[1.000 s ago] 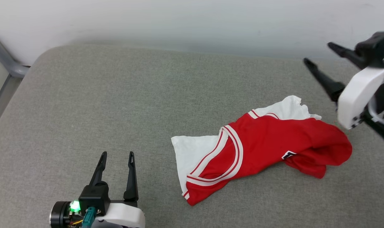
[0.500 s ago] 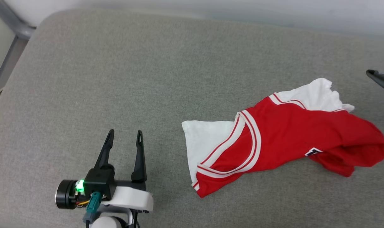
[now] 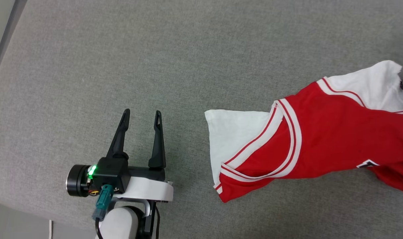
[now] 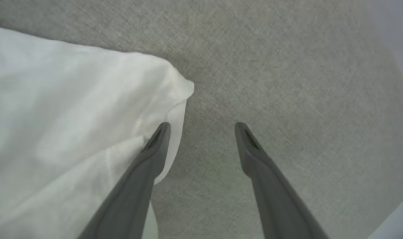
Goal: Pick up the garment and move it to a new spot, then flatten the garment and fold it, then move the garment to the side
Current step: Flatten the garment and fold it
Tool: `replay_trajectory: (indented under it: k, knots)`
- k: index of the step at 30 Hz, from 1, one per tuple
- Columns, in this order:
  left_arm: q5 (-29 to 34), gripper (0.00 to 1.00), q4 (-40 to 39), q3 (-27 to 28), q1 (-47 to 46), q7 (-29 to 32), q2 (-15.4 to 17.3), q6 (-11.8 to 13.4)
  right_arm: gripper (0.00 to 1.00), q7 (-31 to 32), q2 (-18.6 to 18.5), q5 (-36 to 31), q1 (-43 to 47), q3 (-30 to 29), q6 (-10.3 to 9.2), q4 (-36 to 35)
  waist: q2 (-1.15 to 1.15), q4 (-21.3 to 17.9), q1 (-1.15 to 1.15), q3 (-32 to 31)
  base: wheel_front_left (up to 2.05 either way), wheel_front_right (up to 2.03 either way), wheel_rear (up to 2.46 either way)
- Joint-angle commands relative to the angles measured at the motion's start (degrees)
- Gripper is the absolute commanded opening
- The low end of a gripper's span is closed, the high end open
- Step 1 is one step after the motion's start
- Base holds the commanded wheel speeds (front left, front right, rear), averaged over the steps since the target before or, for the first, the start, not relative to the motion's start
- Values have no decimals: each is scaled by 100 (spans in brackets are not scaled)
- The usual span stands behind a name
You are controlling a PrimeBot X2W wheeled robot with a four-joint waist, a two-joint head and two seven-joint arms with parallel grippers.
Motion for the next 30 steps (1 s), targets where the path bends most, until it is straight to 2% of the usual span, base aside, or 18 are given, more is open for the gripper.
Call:
replay_trajectory:
  k: [1,13,14,15,19,24,30]
  knots:
    - [-41,100,-51,-46,-117,-15,-7,53,100,-19,-25,-41,-90,92,-6,97,0,133,-1,214,0,0,0]
    - [-130,100,-46,-142,-310,-15,-7,191,100,-7,-18,192,508,957,-3,478,0,251,-1,476,0,0,0]
    - [-128,100,-34,-137,-317,-15,-7,197,29,-12,-39,231,508,1025,5,463,0,246,-1,472,0,0,0]
    - [-123,100,-23,-128,-322,-15,-7,196,0,-64,-52,260,490,1063,5,442,0,235,-1,462,0,0,0]
    - [-90,100,33,-79,-296,-15,-7,163,0,-490,-69,251,201,1053,-5,363,0,169,-1,331,0,0,0]
    - [-24,100,103,-4,-161,-15,-9,113,0,-1512,155,336,-100,785,-4,335,0,43,-1,-14,0,0,0]
    - [104,100,179,187,88,-15,-5,30,0,-2507,89,476,-86,797,-7,58,0,-175,-1,-558,0,0,0]
